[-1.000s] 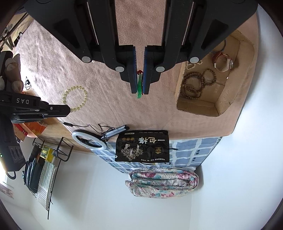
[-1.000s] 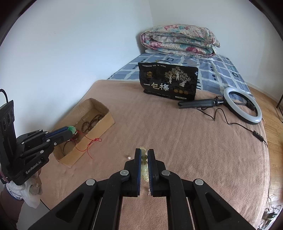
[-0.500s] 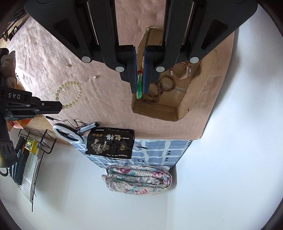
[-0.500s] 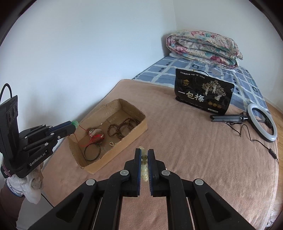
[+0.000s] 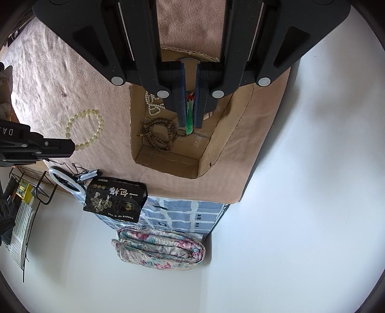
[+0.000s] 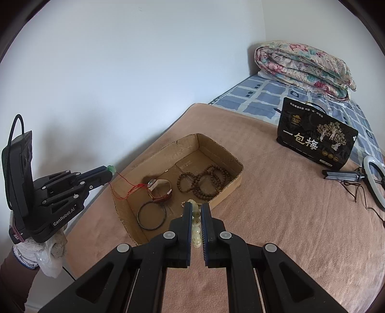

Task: Organize jewelry
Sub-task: 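Carry the pendant in the left tool and the bracelet in the right tool over the box, then open both tools to drop the pendant and bracelet into the box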

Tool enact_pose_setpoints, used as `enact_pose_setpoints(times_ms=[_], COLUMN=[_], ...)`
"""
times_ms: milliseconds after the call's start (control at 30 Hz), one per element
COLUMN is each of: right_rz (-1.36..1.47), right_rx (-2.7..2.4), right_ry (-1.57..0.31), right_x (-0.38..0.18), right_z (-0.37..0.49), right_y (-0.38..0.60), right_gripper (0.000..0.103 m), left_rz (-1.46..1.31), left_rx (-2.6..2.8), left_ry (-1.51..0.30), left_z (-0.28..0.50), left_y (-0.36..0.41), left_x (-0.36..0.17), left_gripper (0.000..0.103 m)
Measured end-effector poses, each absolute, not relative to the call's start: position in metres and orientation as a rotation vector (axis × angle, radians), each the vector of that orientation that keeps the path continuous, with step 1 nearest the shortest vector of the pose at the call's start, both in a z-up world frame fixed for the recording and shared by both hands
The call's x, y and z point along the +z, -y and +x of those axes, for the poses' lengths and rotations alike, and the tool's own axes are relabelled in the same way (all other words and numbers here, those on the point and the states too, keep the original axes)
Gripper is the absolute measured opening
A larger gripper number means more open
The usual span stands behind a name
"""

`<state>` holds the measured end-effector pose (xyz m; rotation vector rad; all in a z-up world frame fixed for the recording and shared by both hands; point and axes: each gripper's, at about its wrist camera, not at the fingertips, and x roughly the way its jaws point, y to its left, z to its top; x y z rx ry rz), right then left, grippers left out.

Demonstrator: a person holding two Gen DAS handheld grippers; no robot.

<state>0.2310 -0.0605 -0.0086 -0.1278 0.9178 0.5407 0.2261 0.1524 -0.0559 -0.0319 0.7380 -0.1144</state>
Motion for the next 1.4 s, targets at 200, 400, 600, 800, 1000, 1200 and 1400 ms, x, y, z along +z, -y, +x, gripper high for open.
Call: enact_pose_setpoints(times_ms=[200,400,600,800,1000,1200,1400], right_rz=[-0.140,-0.147,-0.153,-0.155,-0.160,-0.168,-0.191], right_rx=[0.559,0.570,0.569,0.557,0.543,0.542,0.540], right_ry=[-0.936,-0.955,-0.978,-0.999,-1.015,-1.018,-0.991], right_x=[-0.019,-0.032,-0.047,-0.060,-0.070,-0.073,-0.068], right_z=[0.238,0.248,0.261,0.274,0.280,0.283,0.279], right_y=[0.037,0.018,0.005,0.000,0.000,-0.001,-0.004], right_gripper=[0.004,0.004,0.004,0.005,0.005,0.005,0.032], left_rz=[-0.053,-0.058,-0.063,-0.053,-0.045,-0.046,-0.055], left_rx=[-0.095,-0.085,-0.078,-0.075,-0.073,-0.077,-0.069], left_ry=[-0.754,-0.773,-0.789,-0.802,-0.815,-0.820,-0.818], left_z=[0.232,0.243,0.253,0.257,0.259,0.260,0.260], left_y=[-0.168,-0.173,-0.176,-0.172,-0.170,-0.169,-0.169], left_x=[-0.068,-0.079,-0.090,-0.101,-0.108,-0.110,-0.108], left_gripper=[0.004,0.004,0.004,0.004,0.004,0.004,0.004])
